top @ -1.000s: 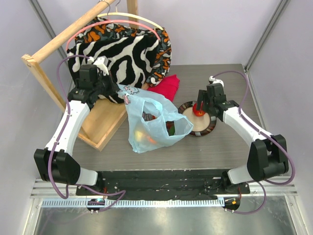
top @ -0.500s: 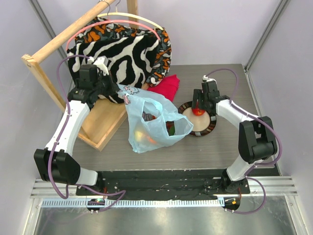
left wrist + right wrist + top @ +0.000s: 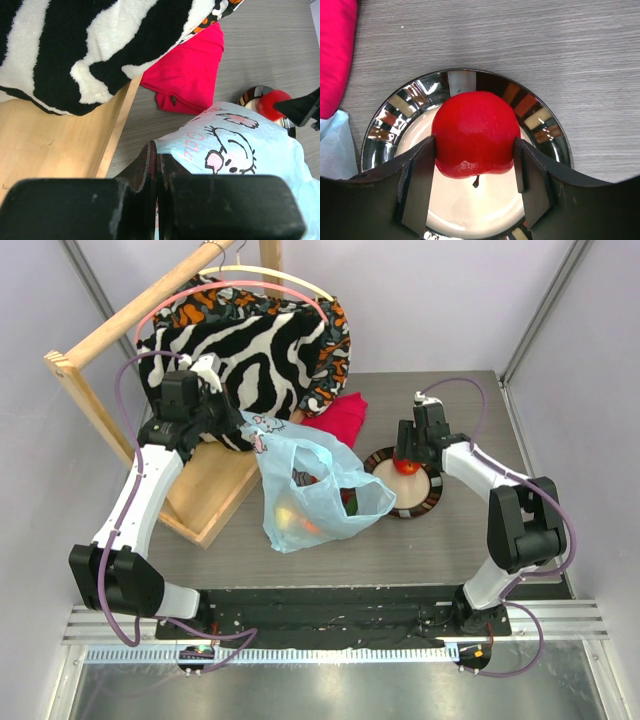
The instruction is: Place the fruits into the plastic bag
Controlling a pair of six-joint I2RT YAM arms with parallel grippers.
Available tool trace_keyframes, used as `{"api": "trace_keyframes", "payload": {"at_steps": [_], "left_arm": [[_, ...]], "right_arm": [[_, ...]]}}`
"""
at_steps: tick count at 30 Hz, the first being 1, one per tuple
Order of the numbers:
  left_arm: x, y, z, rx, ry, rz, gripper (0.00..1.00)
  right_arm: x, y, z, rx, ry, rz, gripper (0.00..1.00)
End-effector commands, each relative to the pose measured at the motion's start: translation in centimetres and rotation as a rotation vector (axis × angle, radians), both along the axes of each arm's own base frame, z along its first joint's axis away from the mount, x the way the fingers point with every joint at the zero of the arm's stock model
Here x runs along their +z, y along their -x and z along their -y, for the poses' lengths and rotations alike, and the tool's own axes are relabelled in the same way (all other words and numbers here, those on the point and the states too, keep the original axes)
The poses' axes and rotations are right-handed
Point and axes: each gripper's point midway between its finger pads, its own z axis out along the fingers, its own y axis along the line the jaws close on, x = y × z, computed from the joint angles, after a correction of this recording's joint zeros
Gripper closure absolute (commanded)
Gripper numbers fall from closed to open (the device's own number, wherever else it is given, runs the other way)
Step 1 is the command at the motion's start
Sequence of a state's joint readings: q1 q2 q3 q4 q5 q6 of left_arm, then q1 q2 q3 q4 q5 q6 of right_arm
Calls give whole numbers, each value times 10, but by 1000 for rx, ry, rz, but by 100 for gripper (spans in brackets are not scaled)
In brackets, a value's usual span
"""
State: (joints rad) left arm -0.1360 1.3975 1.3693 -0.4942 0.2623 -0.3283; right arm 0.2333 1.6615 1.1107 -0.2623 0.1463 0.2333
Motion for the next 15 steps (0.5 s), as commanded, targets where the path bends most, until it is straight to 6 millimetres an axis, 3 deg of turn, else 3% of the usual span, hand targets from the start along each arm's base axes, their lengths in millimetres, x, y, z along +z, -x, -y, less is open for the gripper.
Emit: {"api": "trace_keyframes", "payload": {"at_steps": [1, 2, 3, 4, 5, 6, 7, 8, 10, 11, 14, 15], "left_arm": [[20, -5, 0, -11, 3, 58, 99], [22, -5, 0, -9, 4, 62, 99], [22, -5, 0, -11, 6, 63, 99], [23, -4, 0, -11, 6, 63, 99], [23, -4, 0, -11, 6, 63, 98], [22, -4, 0, -11, 4, 62, 99], [23, -4, -1, -10, 3, 65, 98], [23, -4, -1, -10, 2, 65, 99], [23, -4, 0, -10, 2, 65, 99], [23, -5, -1, -9, 2, 65, 99], [23, -4, 1, -16, 8, 63, 99], [24, -4, 1, -15, 9, 64, 98]], "right_arm": [[76, -1, 8, -6, -7, 190, 73], [89, 2, 7, -2, -19, 224, 83], [97, 6, 5, 6, -37, 243, 87], [109, 7, 1, 21, -68, 286, 88], [137, 17, -14, 96, -146, 354, 88], [139, 26, -25, 141, -207, 365, 88], [161, 31, -36, 192, -263, 441, 88], [177, 52, -56, 313, -353, 482, 88], [214, 69, -75, 407, -476, 592, 88], [228, 88, -86, 489, -536, 616, 88], [251, 109, -102, 590, -626, 627, 88], [246, 119, -111, 643, -652, 576, 88]]}}
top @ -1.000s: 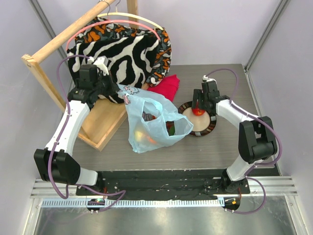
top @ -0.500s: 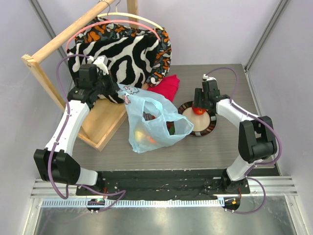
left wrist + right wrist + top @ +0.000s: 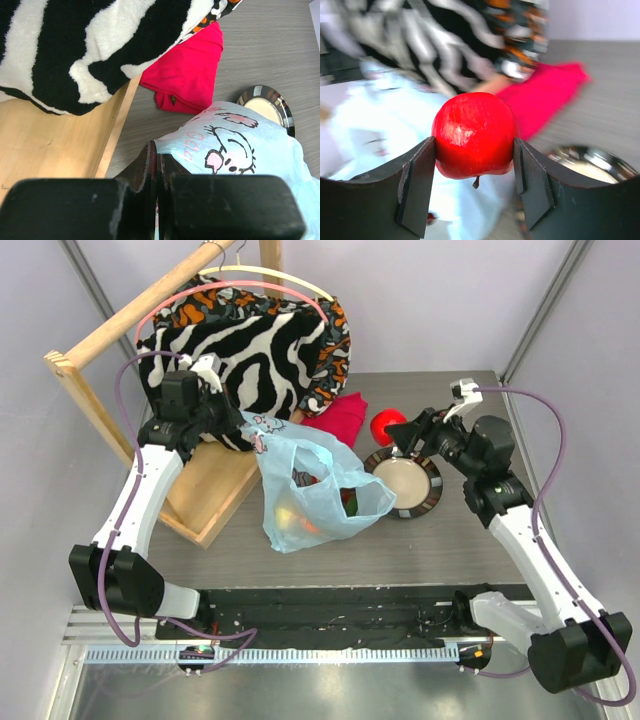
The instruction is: Place the fruits into the plastic bag
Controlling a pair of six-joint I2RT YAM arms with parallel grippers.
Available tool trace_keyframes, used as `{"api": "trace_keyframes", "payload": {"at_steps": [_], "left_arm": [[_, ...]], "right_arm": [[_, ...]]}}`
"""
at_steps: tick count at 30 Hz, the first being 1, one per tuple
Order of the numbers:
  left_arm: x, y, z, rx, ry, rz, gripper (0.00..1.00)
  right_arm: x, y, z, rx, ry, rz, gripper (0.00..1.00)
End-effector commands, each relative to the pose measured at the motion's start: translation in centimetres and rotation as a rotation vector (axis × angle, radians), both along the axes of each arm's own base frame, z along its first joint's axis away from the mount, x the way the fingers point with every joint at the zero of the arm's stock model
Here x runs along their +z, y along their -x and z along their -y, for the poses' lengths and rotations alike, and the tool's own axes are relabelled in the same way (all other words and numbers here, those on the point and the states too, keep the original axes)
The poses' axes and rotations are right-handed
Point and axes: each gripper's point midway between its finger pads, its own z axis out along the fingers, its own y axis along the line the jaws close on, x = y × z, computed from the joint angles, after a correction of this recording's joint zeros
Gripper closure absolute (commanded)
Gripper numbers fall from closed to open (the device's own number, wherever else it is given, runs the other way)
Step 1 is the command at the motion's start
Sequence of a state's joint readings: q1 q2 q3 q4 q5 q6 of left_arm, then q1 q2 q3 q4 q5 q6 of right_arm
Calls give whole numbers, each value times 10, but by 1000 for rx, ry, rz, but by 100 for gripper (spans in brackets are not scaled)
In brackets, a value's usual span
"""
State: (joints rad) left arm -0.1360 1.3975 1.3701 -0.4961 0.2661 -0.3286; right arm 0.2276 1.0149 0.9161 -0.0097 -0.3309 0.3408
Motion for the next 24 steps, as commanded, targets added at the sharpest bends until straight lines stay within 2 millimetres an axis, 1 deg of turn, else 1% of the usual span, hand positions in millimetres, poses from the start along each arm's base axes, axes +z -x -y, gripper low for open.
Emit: {"api": "trace_keyframes", "payload": {"at_steps": [1, 2, 3, 5, 6, 7, 8, 9, 10, 11, 12, 14, 15, 17, 19, 20, 21, 22, 23, 24], "left_arm": [[24, -5, 1, -14, 12, 66, 98], [24, -4, 1, -15, 14, 66, 98], [24, -4, 2, -18, 16, 65, 98], [25, -4, 1, -16, 16, 68, 99], [25, -4, 1, -16, 14, 68, 98], [24, -4, 1, -12, 14, 67, 98], [23, -4, 1, -14, 14, 65, 98], [23, -4, 1, -12, 13, 67, 98], [24, -5, 1, -13, 15, 67, 98], [22, -5, 1, -11, 16, 64, 98], [23, -5, 2, -14, 17, 64, 98], [23, -4, 2, -14, 19, 65, 98], [23, -5, 2, -14, 19, 66, 98], [24, -5, 1, -11, 19, 68, 98], [23, -4, 1, -12, 18, 66, 98], [23, -5, 2, -12, 18, 66, 98], [22, -5, 2, -13, 18, 63, 98], [22, -5, 1, -9, 19, 63, 98], [22, -5, 2, -12, 19, 64, 98], [22, -5, 1, -13, 19, 63, 98]], "right_arm": [[27, 39, -50, 326, -105, 18, 88], [29, 44, -54, 355, -102, 11, 88], [15, 48, -60, 379, -85, -54, 88], [5, 57, -73, 422, -29, -72, 88], [-5, 63, -76, 432, -2, -124, 88], [-13, 67, -84, 447, 29, -149, 88], [-15, 69, -88, 462, 64, -151, 88], [-25, 76, -89, 470, 91, -197, 88], [-30, 79, -92, 475, 115, -216, 88], [-30, 84, -97, 493, 133, -222, 88], [-36, 89, -97, 501, 163, -244, 88], [-40, 90, -96, 478, 210, -253, 88], [-48, 92, -91, 469, 250, -273, 88], [-51, 89, -84, 425, 303, -277, 88], [-58, 91, -78, 402, 357, -296, 88], [-58, 85, -74, 367, 388, -294, 88], [-63, 89, -74, 370, 418, -309, 88], [-65, 89, -74, 369, 444, -307, 88], [-72, 85, -71, 344, 475, -319, 88], [-77, 87, -74, 349, 495, -321, 89]]}}
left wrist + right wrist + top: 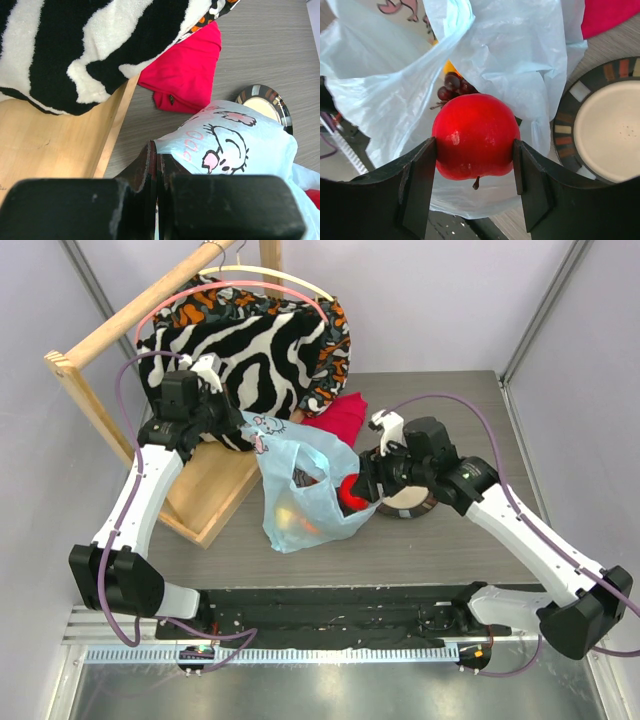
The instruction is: Place the fruits into the plastic bag
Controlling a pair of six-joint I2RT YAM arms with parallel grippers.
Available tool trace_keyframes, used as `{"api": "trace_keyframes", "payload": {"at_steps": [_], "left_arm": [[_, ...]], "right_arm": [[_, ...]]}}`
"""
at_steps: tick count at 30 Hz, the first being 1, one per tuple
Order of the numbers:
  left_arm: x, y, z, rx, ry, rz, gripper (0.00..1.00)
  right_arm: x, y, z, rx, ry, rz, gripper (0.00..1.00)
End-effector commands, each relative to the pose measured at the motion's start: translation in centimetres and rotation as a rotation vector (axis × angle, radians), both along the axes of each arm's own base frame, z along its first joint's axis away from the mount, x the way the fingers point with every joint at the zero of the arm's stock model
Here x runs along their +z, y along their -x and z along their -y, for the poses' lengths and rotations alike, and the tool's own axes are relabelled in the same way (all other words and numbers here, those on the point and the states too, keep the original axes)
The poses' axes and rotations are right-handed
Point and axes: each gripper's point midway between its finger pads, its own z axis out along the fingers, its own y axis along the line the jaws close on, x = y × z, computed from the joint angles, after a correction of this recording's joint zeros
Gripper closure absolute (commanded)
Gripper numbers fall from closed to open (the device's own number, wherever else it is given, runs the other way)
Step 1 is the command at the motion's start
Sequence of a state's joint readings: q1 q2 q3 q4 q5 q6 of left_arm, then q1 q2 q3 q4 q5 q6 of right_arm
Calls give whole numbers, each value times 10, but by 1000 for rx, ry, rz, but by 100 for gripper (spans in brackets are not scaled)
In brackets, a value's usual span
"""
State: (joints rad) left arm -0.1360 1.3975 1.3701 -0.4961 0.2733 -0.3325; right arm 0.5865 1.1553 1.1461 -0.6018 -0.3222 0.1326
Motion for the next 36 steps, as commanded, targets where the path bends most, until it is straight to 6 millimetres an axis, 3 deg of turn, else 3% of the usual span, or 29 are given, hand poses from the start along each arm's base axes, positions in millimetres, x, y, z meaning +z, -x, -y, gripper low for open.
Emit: {"api": "trace_keyframes", "payload": {"at_steps": [1, 6, 9, 13, 20, 25, 27, 28, 33, 34, 35, 36], "left_arm": [[21, -6, 1, -8, 13, 63, 98], [22, -6, 0, -3, 9, 67, 98], [21, -6, 0, -4, 9, 65, 98], [22, -6, 0, -5, 11, 65, 98], [23, -6, -1, -3, 10, 70, 98], [21, -6, 0, -4, 9, 65, 97], [23, -6, -1, -3, 9, 70, 96], [23, -6, 0, -4, 10, 70, 96], [22, -6, 0, -3, 12, 68, 95], [22, -6, 0, -6, 12, 68, 96], [23, -6, 0, -4, 13, 69, 95], [22, -5, 1, -7, 14, 65, 95]], "right_arm": [[-14, -8, 9, -38, 163, 44, 89], [-27, -19, -7, -62, 186, 77, 89], [-25, -15, -30, -23, 143, 85, 88], [-42, -5, -61, 47, 143, 60, 87], [-76, -5, -63, 53, 240, 10, 78], [-76, -6, -55, 38, 267, 28, 48], [-70, -6, -54, 34, 253, 44, 44], [-69, -6, -54, 37, 251, 49, 35], [-55, -7, -55, 35, 219, 85, 32], [-51, -6, -56, 43, 206, 93, 25], [-47, -6, -57, 47, 194, 99, 11], [-44, -5, -58, 52, 186, 102, 7]]}}
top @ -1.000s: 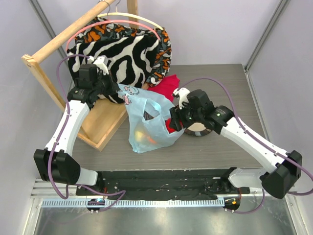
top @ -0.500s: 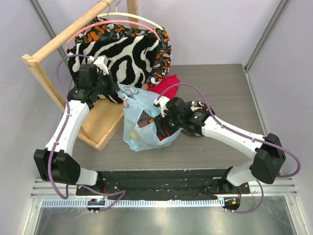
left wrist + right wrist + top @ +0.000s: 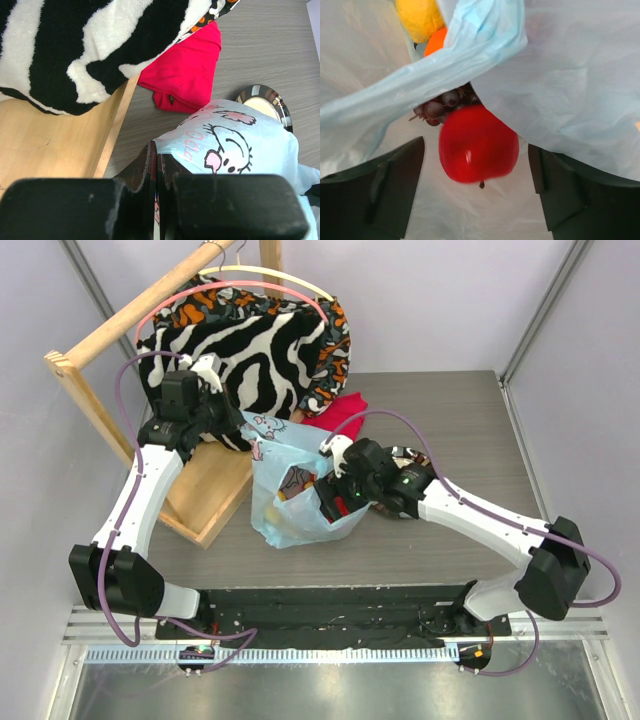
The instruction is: Place the fruits into the plastic bag
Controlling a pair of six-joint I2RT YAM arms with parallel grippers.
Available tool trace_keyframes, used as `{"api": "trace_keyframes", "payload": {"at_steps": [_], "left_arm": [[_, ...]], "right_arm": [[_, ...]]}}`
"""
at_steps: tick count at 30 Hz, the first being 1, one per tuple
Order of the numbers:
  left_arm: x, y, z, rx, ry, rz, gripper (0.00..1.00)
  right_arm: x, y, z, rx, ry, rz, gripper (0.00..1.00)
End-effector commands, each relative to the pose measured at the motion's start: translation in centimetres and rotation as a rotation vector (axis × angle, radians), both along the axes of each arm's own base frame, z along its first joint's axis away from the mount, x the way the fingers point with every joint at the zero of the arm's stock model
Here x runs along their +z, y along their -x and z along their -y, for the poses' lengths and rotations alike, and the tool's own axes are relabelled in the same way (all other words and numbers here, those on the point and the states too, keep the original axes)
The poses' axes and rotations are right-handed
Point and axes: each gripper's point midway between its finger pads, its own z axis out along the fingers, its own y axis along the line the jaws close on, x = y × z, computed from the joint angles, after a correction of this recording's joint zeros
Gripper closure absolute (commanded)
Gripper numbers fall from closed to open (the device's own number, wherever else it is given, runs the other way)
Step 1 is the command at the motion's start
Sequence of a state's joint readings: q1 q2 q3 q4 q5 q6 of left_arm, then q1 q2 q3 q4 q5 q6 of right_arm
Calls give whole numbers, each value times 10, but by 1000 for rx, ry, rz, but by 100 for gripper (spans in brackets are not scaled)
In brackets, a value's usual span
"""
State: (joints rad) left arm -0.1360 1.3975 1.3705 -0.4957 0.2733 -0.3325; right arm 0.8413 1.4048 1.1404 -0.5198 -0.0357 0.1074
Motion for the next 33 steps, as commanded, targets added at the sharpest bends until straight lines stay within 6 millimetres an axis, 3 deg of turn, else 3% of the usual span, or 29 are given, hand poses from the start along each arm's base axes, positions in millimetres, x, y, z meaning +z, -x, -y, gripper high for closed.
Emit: {"api": "trace_keyframes", "payload": {"at_steps": [1, 4, 10, 14, 17, 21, 29, 33], "left_arm": [[22, -5, 0, -6, 14, 66, 95], [23, -6, 1, -7, 15, 68, 95], [21, -5, 0, -6, 12, 65, 95], [22, -6, 0, -5, 14, 66, 95], [22, -6, 0, -5, 14, 68, 95], [21, -6, 0, -3, 9, 65, 95], [19, -7, -3, 7, -3, 62, 94], [18, -7, -2, 3, -4, 58, 95]], "right_arm": [[42, -3, -6, 23, -97, 100, 5], [57, -1, -7, 30, -134, 121, 5], [120, 6, 1, 35, -249, 234, 9], [166, 9, 21, -1, -310, 354, 13], [179, 1, 37, -68, -295, 435, 15], [160, -15, 48, -117, -183, 469, 18], [109, -30, 30, -43, -41, 403, 24], [100, -35, 22, -13, -20, 411, 20]]}}
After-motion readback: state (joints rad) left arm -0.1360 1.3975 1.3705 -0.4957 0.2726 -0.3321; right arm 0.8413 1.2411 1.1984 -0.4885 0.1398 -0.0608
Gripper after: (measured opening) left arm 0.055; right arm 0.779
